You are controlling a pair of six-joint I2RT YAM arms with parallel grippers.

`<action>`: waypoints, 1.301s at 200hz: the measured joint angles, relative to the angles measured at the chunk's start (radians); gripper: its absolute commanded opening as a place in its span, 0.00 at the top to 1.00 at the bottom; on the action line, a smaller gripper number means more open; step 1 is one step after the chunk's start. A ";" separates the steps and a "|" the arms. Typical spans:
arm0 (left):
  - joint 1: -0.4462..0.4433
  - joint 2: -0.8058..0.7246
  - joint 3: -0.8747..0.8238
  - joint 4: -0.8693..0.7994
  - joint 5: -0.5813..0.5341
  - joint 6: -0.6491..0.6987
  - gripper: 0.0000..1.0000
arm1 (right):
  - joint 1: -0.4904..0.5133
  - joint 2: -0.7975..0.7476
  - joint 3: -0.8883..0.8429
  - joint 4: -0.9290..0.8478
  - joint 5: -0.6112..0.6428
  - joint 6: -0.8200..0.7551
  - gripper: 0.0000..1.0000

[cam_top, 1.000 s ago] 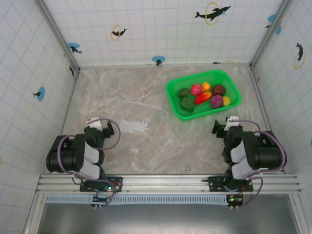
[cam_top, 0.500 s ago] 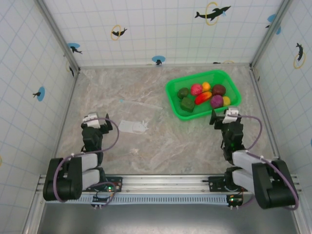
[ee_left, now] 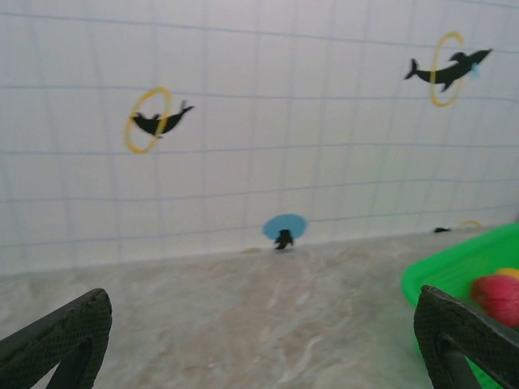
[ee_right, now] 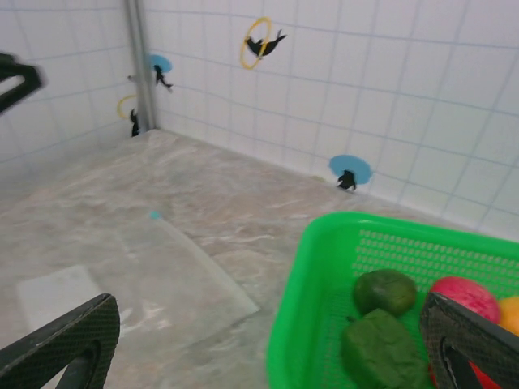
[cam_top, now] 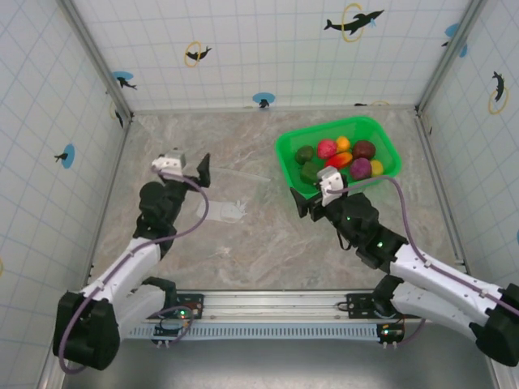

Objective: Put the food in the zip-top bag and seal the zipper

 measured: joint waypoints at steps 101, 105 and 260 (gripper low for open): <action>-0.224 0.390 1.051 -1.116 -0.248 -0.604 0.02 | -0.253 -0.003 0.486 -0.823 0.002 0.494 0.02; -0.215 0.396 1.043 -1.132 -0.237 -0.635 0.02 | -0.256 0.014 0.497 -0.855 -0.001 0.503 0.02; -0.121 1.229 1.424 -1.667 -0.065 -1.358 0.08 | -0.259 0.256 0.592 -1.197 0.066 0.557 0.10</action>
